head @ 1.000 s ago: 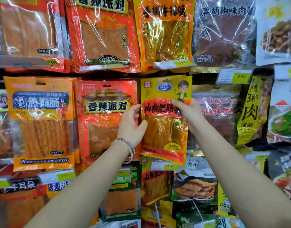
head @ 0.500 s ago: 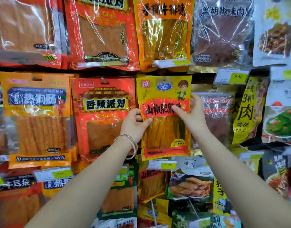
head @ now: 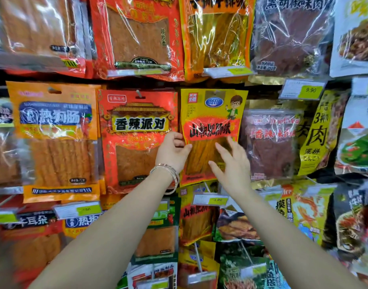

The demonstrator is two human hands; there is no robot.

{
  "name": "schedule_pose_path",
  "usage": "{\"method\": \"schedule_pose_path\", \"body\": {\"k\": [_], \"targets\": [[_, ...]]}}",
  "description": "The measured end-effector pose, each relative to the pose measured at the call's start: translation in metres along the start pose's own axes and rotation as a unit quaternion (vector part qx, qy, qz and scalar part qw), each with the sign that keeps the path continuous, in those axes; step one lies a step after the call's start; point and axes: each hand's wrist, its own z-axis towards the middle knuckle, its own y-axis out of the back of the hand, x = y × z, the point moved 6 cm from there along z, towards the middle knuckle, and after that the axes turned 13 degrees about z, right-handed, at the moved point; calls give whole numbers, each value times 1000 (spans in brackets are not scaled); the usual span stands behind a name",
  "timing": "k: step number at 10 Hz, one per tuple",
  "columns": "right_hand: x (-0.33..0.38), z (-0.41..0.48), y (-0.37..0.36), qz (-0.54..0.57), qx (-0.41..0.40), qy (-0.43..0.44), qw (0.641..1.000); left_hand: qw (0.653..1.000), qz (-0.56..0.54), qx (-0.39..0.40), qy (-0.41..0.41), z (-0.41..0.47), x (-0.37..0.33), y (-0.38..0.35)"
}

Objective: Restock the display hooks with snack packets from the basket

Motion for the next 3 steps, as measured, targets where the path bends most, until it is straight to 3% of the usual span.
{"method": "schedule_pose_path", "body": {"k": [1, 3], "targets": [[14, -7, -7, 17, 47, -7, 999, 1000, -2, 20, 2, -9, 7, 8], [50, -45, -5, 51, 34, 20, 998, 998, -7, 67, 20, -43, 49, 45]]}}
